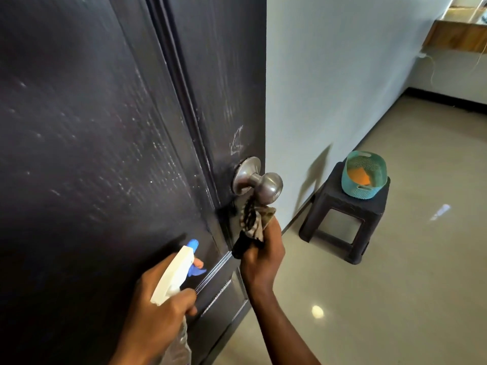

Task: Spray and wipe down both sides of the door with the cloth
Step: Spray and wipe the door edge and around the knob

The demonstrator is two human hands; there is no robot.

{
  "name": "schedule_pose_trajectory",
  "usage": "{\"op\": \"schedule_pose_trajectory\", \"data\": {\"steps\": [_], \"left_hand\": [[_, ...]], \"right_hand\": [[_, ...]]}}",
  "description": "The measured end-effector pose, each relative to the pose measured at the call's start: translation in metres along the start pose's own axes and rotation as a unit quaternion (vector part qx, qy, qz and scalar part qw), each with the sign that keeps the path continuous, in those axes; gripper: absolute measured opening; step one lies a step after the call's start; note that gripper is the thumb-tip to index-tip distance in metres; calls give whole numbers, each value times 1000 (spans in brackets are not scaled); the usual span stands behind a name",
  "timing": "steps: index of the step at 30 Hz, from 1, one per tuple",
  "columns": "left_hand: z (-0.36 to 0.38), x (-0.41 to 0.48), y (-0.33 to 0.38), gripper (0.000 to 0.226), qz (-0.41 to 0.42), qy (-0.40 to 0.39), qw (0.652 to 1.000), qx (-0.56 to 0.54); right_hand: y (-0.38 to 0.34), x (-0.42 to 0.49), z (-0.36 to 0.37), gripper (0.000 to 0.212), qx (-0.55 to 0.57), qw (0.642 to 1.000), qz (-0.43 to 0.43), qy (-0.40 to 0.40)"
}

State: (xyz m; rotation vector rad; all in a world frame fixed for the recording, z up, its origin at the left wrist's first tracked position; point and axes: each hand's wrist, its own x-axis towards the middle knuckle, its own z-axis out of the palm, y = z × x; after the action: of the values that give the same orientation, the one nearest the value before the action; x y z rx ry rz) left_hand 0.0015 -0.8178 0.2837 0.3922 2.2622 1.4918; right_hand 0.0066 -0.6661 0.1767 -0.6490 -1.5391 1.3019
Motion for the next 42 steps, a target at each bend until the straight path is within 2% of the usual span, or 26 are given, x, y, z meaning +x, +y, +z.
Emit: {"op": "schedule_pose_trajectory", "data": {"steps": [3, 6, 8, 10, 11, 13, 15, 19, 21, 25, 27, 29, 31, 33, 35, 37, 38, 39, 42], "left_hand": [[5, 3, 3, 50, -1, -14, 1000, 8], [10, 6, 7, 52, -15, -5, 1000, 13], [15, 6, 15, 62, -31, 19, 999, -4], [21, 6, 24, 81, -48, 32, 998, -7], [24, 6, 26, 83, -45, 24, 999, -6], [28, 9, 26, 74, -21, 0, 1000, 0], [33, 10, 24, 68, -19, 2, 1000, 5], [43, 14, 29, 57, -21, 21, 999, -20], [47, 17, 31, 42, -12, 29, 999, -28], [53, 16, 40, 31, -6, 40, 999, -28], [58, 15, 40, 37, -12, 56, 998, -26], [64, 13, 43, 40, -38, 90, 994, -46], [70, 12, 46, 37, -47, 99, 992, -64], [78, 10, 52, 44, -58, 122, 988, -80], [84, 9, 54, 50, -68, 144, 982, -103], [90, 9, 56, 51, -84, 167, 976, -114], [93, 9, 55, 52, -95, 176, 973, -117], [94, 9, 54, 53, -99, 179, 972, -119], [99, 10, 53, 54, -81, 168, 975, -118]], "right_hand": [[-15, -2, 15, 39, 19, 991, -119, -50], [-12, 4, 26, 50, 15, 985, -162, -55], [-2, 6, 24, 54, 15, 982, -177, -60], [9, 9, 20, 57, 28, 983, -160, -80], [12, 10, 16, 58, 37, 986, -136, -84], [16, 21, 8, 57, 58, 992, -77, -82], [23, 46, 1, 50, 51, 994, -57, -79], [30, 74, -10, 36, -9, 983, -135, -127], [38, 83, -23, 35, -20, 975, -150, -163], [49, 120, -51, 48, -26, 983, -70, -166], [25, 142, -58, 47, 13, 977, -8, -213], [-8, 161, -63, 49, 59, 954, -8, -295], [-40, 180, -67, 45, 77, 923, -68, -371], [-68, 196, -63, 42, 59, 875, -151, -455], [-85, 205, -53, 40, 1, 798, -273, -538], [-92, 207, -41, 37, -81, 699, -383, -599], [-90, 209, -34, 36, -113, 658, -412, -620], [-90, 212, -29, 35, -132, 634, -422, -635], [-87, 227, -21, 34, -136, 611, -426, -653]]}}
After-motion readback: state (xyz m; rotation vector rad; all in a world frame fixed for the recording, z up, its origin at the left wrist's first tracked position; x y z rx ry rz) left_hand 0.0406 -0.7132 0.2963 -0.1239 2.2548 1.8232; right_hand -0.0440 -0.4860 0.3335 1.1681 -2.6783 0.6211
